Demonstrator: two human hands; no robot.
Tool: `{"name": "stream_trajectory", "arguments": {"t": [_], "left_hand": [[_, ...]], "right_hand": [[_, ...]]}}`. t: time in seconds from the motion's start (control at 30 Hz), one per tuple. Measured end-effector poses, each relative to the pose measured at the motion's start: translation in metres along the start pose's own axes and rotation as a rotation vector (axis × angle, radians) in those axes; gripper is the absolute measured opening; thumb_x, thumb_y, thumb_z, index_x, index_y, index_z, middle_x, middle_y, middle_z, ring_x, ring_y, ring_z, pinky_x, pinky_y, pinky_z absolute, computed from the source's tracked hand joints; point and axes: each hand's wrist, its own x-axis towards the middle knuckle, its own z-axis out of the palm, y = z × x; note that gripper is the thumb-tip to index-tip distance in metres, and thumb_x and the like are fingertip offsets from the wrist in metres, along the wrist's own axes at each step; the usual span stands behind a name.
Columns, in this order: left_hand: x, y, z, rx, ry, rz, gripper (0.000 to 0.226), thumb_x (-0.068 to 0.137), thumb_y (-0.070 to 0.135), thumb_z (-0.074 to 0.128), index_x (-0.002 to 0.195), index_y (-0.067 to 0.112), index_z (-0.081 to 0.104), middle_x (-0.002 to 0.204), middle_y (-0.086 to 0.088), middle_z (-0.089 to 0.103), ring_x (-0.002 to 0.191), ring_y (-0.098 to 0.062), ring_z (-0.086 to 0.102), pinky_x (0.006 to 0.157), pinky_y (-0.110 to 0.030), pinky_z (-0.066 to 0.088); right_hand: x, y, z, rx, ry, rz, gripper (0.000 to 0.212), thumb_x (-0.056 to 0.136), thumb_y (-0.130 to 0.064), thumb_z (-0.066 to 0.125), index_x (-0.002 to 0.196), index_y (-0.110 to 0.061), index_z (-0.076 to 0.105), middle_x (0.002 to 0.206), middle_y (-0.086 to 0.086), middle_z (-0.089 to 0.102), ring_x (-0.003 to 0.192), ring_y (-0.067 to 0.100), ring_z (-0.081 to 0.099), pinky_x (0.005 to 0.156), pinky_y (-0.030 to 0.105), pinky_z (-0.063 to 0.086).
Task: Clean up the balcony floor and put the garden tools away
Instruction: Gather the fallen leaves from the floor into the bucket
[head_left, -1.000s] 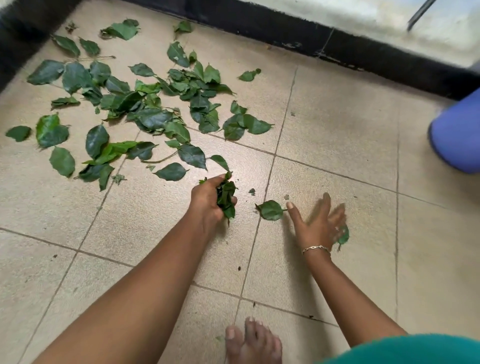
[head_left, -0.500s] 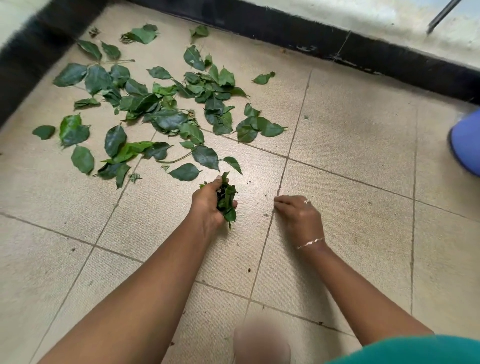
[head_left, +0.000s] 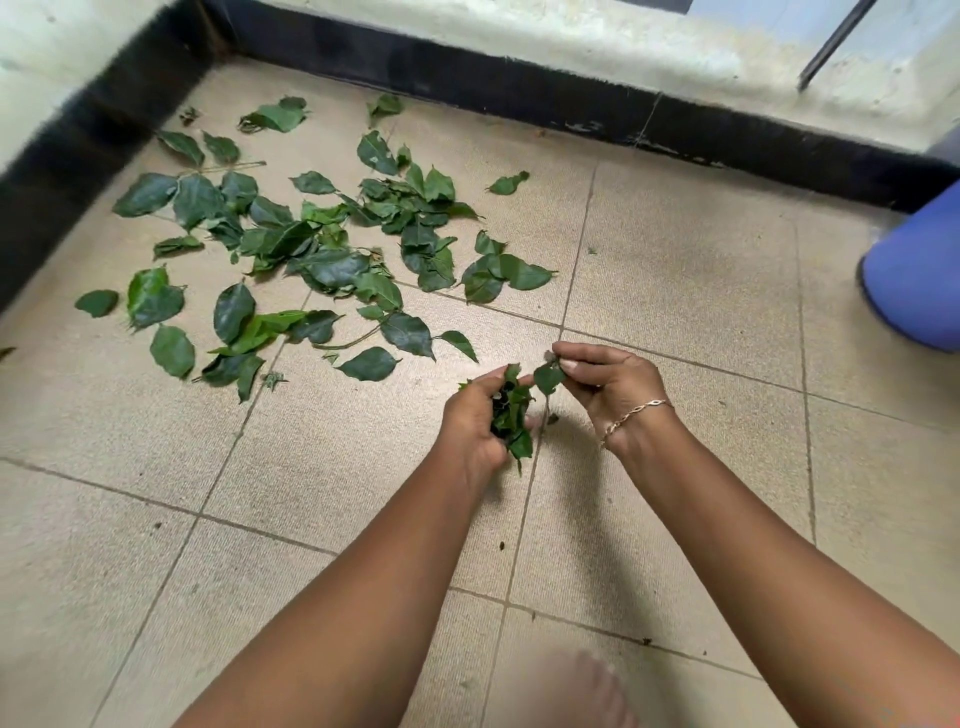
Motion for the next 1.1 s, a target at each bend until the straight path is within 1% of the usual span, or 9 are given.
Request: {"name": "stream_trajectory", "arguments": {"t": [0.1,0.23,0.37,0.47,0.57,0.67,0.77,0.97,1.1], "left_hand": [[-0.003,-0.005,0.014,-0.070,-0.008,-0.043,0.027,0.096,0.014,0.045,0.074,0.009,0.058,0.059,-0.006,0.058,0.050,-0.015,0.052,0.040,-0.020,0.043],[0.005,-0.004,0.034,-0.221,0.033,-0.074,0.029,0.094,0.015,0.042,0.069,0.009,0.055,0.070,-0.010,0.058,0.067,-0.021,0.057,0.061,-0.030,0.050],[0.012,0.007,0.053,-0.358,0.004,-0.051,0.033,0.095,0.018,0.041,0.066,0.007,0.053,0.051,-0.006,0.057,0.063,-0.018,0.055,0.044,-0.019,0.048],[0.018,0.022,0.074,-0.358,-0.042,-0.016,0.032,0.094,0.016,0.039,0.068,0.006,0.054,0.062,-0.007,0.056,0.066,-0.017,0.055,0.056,-0.023,0.049],[0.017,0.041,0.104,-0.377,-0.068,0.006,0.031,0.092,0.012,0.036,0.068,0.005,0.054,0.065,-0.009,0.055,0.069,-0.020,0.055,0.069,-0.025,0.048],[0.003,0.063,0.149,-0.376,-0.101,0.044,0.031,0.092,0.012,0.037,0.069,0.004,0.056,0.068,-0.011,0.058,0.073,-0.021,0.057,0.077,-0.027,0.048],[-0.026,0.077,0.210,-0.313,-0.136,0.072,0.035,0.095,0.014,0.035,0.067,0.007,0.054,0.056,-0.008,0.059,0.064,-0.019,0.058,0.069,-0.024,0.048],[-0.078,0.077,0.329,-0.177,-0.222,0.085,0.032,0.094,0.013,0.036,0.067,0.008,0.053,0.070,-0.008,0.053,0.070,-0.019,0.055,0.070,-0.024,0.047],[-0.087,0.059,0.385,-0.066,-0.262,0.083,0.032,0.093,0.012,0.038,0.066,0.008,0.055,0.061,-0.006,0.058,0.067,-0.018,0.056,0.066,-0.023,0.048]], "right_hand": [[-0.005,0.012,0.015,-0.031,-0.024,-0.027,0.027,0.074,0.024,0.049,0.071,0.003,0.066,0.065,0.006,0.070,0.065,0.017,0.067,0.067,0.023,0.057],[0.000,0.028,0.030,-0.178,0.038,-0.259,0.036,0.076,0.017,0.047,0.063,-0.009,0.068,0.066,0.000,0.069,0.073,0.019,0.064,0.072,0.028,0.052],[0.016,0.026,0.031,-0.100,-0.014,-0.339,0.022,0.068,-0.008,0.050,0.063,-0.017,0.069,0.072,0.003,0.067,0.076,0.017,0.062,0.072,0.025,0.051],[0.037,0.011,0.033,-0.205,-0.037,-0.439,0.006,0.070,-0.014,0.063,0.069,-0.019,0.066,0.075,0.002,0.064,0.077,0.015,0.060,0.076,0.028,0.048],[0.054,-0.022,0.037,-0.184,-0.027,-0.468,0.011,0.067,-0.009,0.064,0.075,-0.016,0.062,0.070,-0.012,0.066,0.074,0.005,0.060,0.077,0.022,0.048],[0.062,-0.072,0.043,-0.149,-0.039,-0.536,0.016,0.064,-0.004,0.061,0.074,-0.017,0.061,0.071,-0.012,0.066,0.074,0.003,0.060,0.078,0.020,0.048],[0.064,-0.134,0.035,-0.146,-0.024,-0.596,0.022,0.062,0.000,0.059,0.069,-0.021,0.062,0.073,-0.008,0.063,0.074,0.003,0.059,0.078,0.020,0.047],[0.057,-0.251,-0.008,-0.062,0.056,-0.695,0.036,0.072,0.020,0.057,0.070,-0.016,0.059,0.072,-0.004,0.061,0.071,0.003,0.058,0.076,0.021,0.047],[0.058,-0.296,-0.041,0.028,0.161,-0.739,0.039,0.074,0.025,0.052,0.068,-0.013,0.056,0.068,-0.006,0.060,0.066,-0.002,0.057,0.071,0.014,0.047]]}}
